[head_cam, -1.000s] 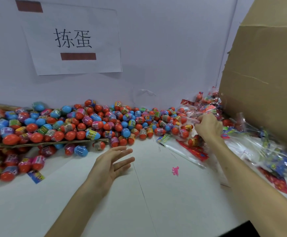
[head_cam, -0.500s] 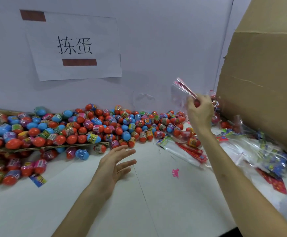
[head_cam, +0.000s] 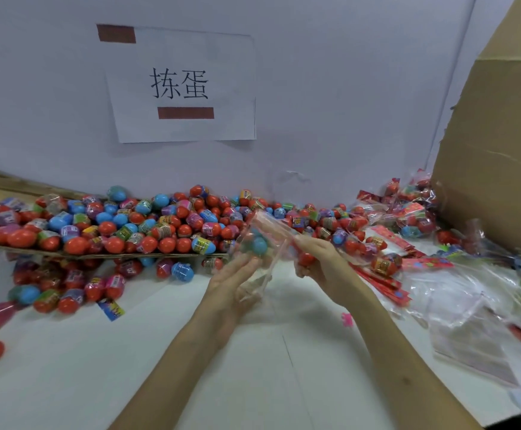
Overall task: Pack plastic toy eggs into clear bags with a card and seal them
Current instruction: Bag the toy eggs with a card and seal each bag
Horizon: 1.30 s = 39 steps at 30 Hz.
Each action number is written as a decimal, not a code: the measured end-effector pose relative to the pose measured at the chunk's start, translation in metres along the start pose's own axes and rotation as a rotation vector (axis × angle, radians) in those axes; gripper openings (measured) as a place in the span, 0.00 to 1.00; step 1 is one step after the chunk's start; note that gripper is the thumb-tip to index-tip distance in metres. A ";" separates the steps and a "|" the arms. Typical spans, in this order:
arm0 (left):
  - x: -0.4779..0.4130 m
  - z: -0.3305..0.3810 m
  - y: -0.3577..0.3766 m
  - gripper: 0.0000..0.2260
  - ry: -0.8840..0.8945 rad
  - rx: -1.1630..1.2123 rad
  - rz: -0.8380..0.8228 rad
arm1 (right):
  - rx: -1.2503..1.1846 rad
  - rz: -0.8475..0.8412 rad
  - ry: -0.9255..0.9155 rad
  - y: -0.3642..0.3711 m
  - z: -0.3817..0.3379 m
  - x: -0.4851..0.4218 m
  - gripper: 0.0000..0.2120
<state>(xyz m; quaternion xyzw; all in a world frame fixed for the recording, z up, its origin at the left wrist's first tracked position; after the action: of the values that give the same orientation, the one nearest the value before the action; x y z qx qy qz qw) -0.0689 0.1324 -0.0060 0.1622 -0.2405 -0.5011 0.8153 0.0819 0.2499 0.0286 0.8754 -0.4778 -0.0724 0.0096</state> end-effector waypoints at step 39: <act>0.011 -0.001 0.009 0.24 0.070 -0.415 -0.150 | -0.025 0.065 -0.038 -0.031 -0.010 0.002 0.07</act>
<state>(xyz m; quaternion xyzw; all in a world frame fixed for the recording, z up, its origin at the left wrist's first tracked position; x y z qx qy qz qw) -0.0580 0.1266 0.0000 0.0256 -0.0908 -0.5932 0.7995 0.1106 0.2648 0.0360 0.8576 -0.5052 -0.0948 0.0136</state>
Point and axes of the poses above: each hand's wrist, its own x-axis away from the middle knuckle, its own y-axis out of the palm, z = x × y, the point moved 4 cm from there along -x, towards the middle knuckle, and after that the axes turned 7 degrees about z, right-handed, at the moved point
